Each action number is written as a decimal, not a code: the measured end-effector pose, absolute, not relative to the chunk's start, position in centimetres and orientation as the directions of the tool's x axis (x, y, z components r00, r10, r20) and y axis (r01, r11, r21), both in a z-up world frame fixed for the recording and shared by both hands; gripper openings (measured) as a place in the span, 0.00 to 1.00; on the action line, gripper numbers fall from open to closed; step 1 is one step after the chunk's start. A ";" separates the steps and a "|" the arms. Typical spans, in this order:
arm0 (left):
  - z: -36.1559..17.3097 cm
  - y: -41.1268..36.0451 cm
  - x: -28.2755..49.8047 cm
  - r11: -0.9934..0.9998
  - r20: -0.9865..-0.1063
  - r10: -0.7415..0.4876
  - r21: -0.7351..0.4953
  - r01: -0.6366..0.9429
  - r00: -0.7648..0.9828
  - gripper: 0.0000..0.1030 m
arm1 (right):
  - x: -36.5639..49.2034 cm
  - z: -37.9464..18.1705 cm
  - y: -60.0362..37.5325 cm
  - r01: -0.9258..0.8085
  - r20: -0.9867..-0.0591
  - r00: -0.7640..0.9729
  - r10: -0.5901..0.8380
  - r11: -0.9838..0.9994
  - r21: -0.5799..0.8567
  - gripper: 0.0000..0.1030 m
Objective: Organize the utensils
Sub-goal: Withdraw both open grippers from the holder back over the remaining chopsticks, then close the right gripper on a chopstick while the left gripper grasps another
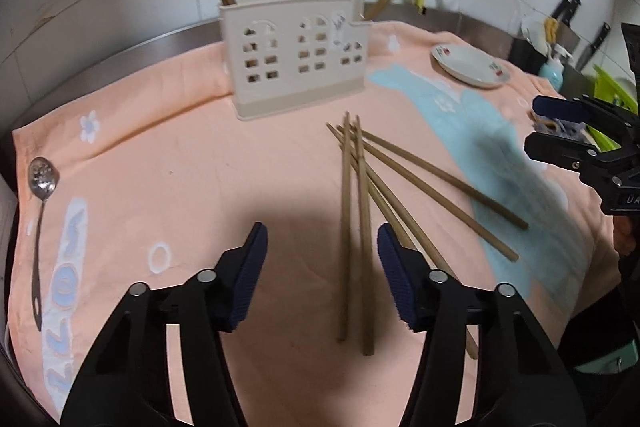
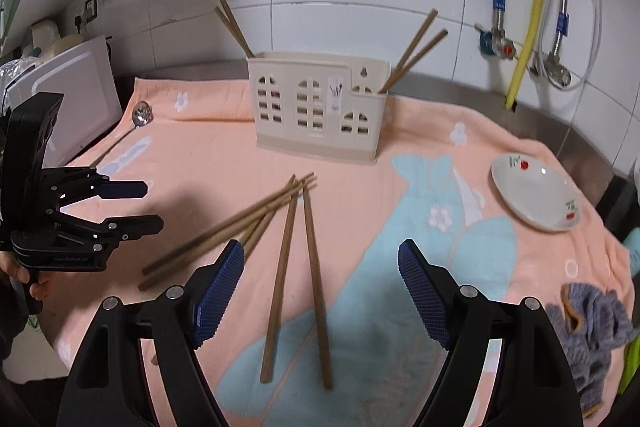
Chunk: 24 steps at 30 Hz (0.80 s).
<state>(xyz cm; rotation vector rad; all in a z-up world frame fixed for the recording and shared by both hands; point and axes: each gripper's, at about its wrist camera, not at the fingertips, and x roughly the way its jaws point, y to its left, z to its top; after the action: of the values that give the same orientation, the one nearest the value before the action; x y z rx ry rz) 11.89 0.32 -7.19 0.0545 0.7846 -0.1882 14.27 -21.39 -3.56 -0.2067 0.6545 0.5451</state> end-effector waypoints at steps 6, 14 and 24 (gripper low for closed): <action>-8.6 -0.1 12.4 0.974 -0.732 -0.184 -0.048 0.219 0.656 0.31 | 14.1 -4.8 -21.9 -0.533 -0.643 0.648 0.408 0.846 -0.001 0.74; -10.1 -0.3 13.2 0.970 -0.753 -0.207 -0.072 0.234 0.625 0.23 | 14.4 -6.8 -22.0 -0.533 -0.677 0.618 0.400 0.846 0.013 0.68; -11.0 -0.7 14.1 0.968 -0.767 -0.210 -0.078 0.238 0.606 0.17 | 15.0 -8.0 -22.3 -0.528 -0.697 0.597 0.397 0.849 0.031 0.59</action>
<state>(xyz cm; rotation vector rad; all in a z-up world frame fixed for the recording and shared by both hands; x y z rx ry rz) 14.06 -0.73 -10.98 0.0334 0.8821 -0.2589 15.03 -22.30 -7.98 -0.1862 0.7602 0.5402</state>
